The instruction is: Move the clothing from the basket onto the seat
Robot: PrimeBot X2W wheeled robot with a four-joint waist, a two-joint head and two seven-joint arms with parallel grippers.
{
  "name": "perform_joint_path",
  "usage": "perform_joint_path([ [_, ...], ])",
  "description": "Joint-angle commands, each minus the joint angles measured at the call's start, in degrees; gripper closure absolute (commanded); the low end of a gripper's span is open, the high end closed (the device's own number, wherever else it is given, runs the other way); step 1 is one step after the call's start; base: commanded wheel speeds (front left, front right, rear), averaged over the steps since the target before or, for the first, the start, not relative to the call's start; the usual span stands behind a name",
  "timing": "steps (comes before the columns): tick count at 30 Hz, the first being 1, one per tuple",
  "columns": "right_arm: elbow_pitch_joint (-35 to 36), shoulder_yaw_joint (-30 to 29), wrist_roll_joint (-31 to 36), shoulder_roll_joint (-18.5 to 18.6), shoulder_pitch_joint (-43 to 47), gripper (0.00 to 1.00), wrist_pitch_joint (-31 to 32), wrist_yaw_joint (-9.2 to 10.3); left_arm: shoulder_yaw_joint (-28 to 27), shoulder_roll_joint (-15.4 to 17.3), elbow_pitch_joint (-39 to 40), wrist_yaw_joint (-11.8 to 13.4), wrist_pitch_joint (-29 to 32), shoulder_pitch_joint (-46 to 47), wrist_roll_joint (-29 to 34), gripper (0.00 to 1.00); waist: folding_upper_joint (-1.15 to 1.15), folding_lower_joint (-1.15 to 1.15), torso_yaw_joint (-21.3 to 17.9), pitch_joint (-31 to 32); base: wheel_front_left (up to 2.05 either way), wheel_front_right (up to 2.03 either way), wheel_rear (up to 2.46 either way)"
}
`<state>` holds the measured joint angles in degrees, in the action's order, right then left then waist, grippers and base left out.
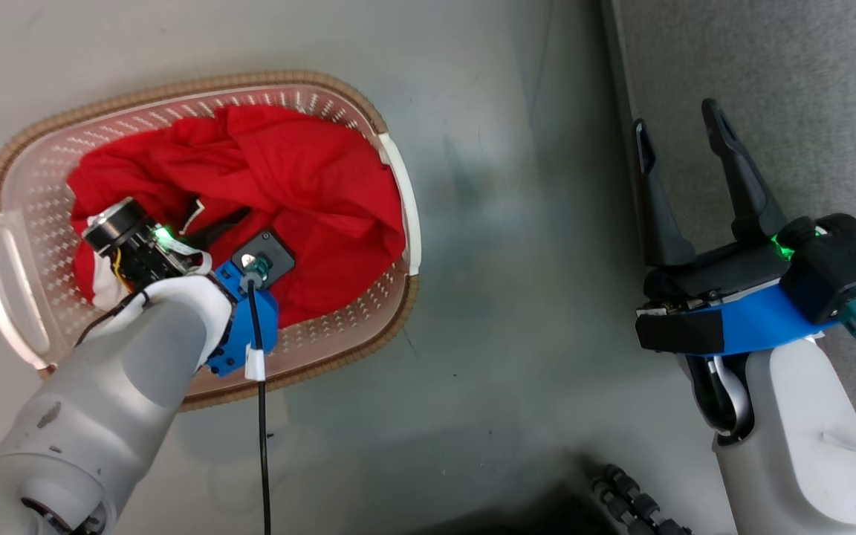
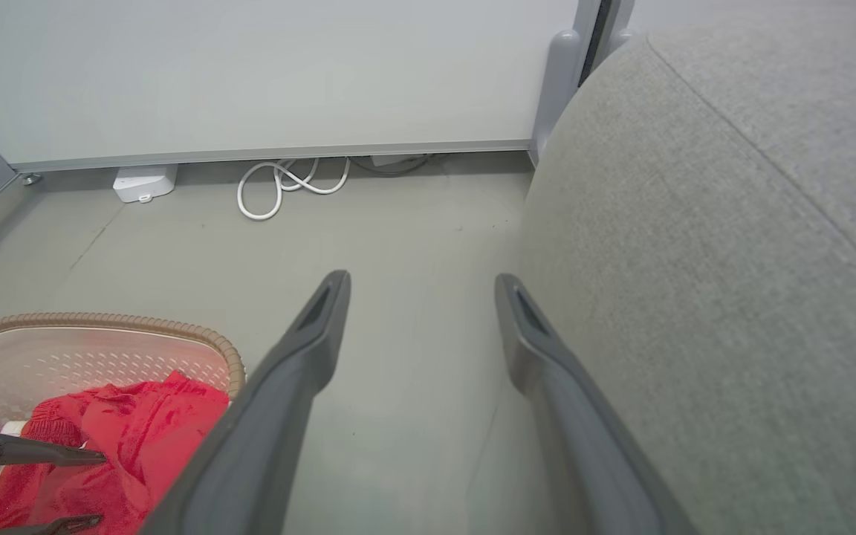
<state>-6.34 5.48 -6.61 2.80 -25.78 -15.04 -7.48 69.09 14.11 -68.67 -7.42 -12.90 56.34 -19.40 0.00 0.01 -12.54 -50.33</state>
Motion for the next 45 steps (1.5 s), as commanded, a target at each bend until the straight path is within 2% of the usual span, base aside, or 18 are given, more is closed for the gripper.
perform_joint_path([
  [1,0.6,0.1,0.1,0.2,-1.5,0.0,-0.2,-0.03,0.7,0.4,-0.6,-0.1,1.0,1.4,-0.8,0.0,0.0,-0.01,-0.5,-2.3,0.0,0.0,0.0],
  [8,2.2,-0.1,-0.5,0.2,-2.1,0.0,-0.2,-0.03,3.2,1.6,-1.4,-0.1,4.9,4.1,-3.3,0.0,0.0,-0.01,-1.6,-6.4,0.0,0.0,0.0],
  [15,3.1,-0.4,-0.8,0.1,-2.5,0.0,-0.2,-0.03,4.1,1.9,-1.9,-0.1,7.7,5.7,-3.3,0.0,0.0,-0.01,-2.2,-8.6,0.0,0.0,0.0],
  [17,3.4,-0.5,-0.8,0.1,-2.3,0.0,-0.2,-0.03,4.2,1.9,-1.9,-0.1,7.8,6.2,-3.3,0.99,0.0,-0.01,-2.2,-8.9,0.0,0.0,0.0],
  [30,2.5,-1.3,0.0,0.2,-2.5,0.0,-0.2,-0.03,4.4,0.0,-1.4,-0.1,5.5,5.5,-3.5,1.0,0.0,-0.01,-0.9,-6.7,0.0,0.0,0.0],
  [45,0.3,-2.3,2.7,0.2,-1.0,0.0,-0.2,-0.03,4.3,-5.4,1.0,-0.1,-1.7,2.7,-7.2,1.0,0.0,-0.01,4.6,2.8,0.0,0.0,0.0],
])
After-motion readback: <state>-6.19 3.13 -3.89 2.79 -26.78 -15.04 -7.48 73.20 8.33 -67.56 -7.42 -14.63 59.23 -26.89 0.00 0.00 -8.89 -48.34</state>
